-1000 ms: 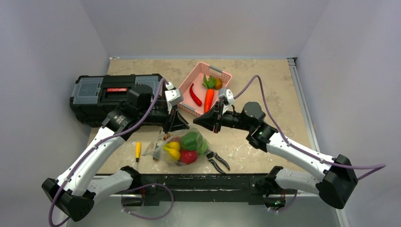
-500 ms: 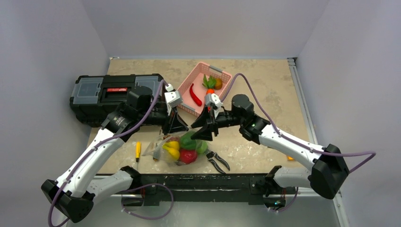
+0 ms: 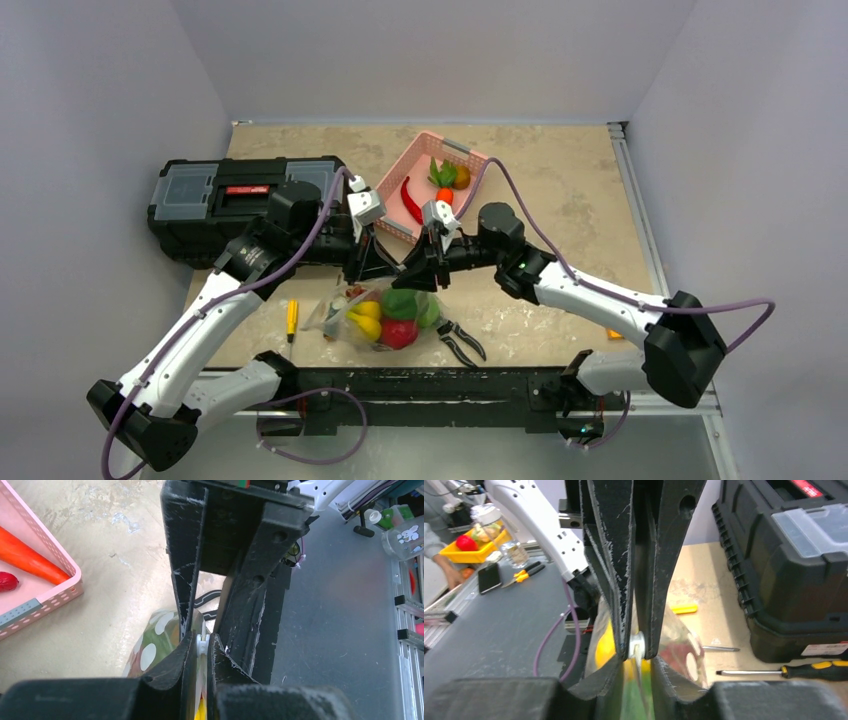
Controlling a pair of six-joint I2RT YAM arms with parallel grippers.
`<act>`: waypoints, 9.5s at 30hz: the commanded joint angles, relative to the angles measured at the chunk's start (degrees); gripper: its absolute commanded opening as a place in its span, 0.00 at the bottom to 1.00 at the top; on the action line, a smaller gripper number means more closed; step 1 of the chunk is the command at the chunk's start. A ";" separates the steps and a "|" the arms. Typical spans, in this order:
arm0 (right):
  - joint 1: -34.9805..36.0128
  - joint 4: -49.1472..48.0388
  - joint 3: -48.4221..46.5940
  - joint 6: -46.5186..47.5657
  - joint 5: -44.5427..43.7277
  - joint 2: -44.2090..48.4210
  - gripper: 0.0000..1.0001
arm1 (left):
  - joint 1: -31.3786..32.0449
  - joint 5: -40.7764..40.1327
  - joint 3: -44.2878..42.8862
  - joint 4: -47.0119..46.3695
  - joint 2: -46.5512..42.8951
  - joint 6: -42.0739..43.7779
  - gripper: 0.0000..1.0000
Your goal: Place the food in the zip-top bag and seal the zipper
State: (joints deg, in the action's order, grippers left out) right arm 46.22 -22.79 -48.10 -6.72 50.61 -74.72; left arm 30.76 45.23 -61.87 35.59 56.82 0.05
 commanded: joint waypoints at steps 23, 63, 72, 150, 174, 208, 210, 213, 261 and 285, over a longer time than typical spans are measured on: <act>0.38 -20.93 10.48 -26.25 -28.06 8.77 0.00 | -0.17 -1.29 -0.20 -0.66 -0.72 -3.58 0.00; -0.42 -19.03 7.97 -16.49 -8.93 6.65 0.00 | -0.23 -6.65 3.30 2.40 -5.19 -0.36 0.01; -0.40 12.61 -5.51 -7.56 -12.60 7.47 0.54 | -0.18 -7.63 1.30 3.14 -5.91 1.97 0.00; 2.74 42.88 -27.87 -4.31 -13.61 -3.12 0.40 | 4.01 -9.80 -4.40 8.38 -1.52 8.54 0.00; 5.98 42.23 -27.23 -1.01 -13.74 -3.09 0.00 | 1.86 -6.10 -4.31 7.22 -0.51 6.64 0.00; -2.43 28.68 -15.92 -8.63 -6.42 4.34 0.57 | 1.12 -1.82 0.51 2.75 -4.96 5.99 0.00; -2.45 27.95 -15.15 -7.88 -4.77 4.38 0.55 | 1.12 -1.77 0.44 2.68 -4.87 5.82 0.00; -2.45 24.18 -13.63 -9.61 -3.18 4.72 0.50 | 1.14 -1.72 0.43 2.58 -4.63 5.73 0.00; 2.04 11.47 -7.52 -11.54 -13.23 7.28 0.00 | -2.07 5.22 0.12 -0.85 -2.08 -4.42 0.27; 1.04 6.11 4.49 -12.71 -47.15 20.10 0.00 | -2.08 -4.66 -0.59 6.94 -6.41 -1.57 0.00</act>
State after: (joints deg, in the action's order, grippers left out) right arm 48.99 -14.02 -43.88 -18.74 6.98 -55.55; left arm 28.91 41.36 -61.01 40.32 51.55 -3.60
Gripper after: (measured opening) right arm 0.003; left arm 0.110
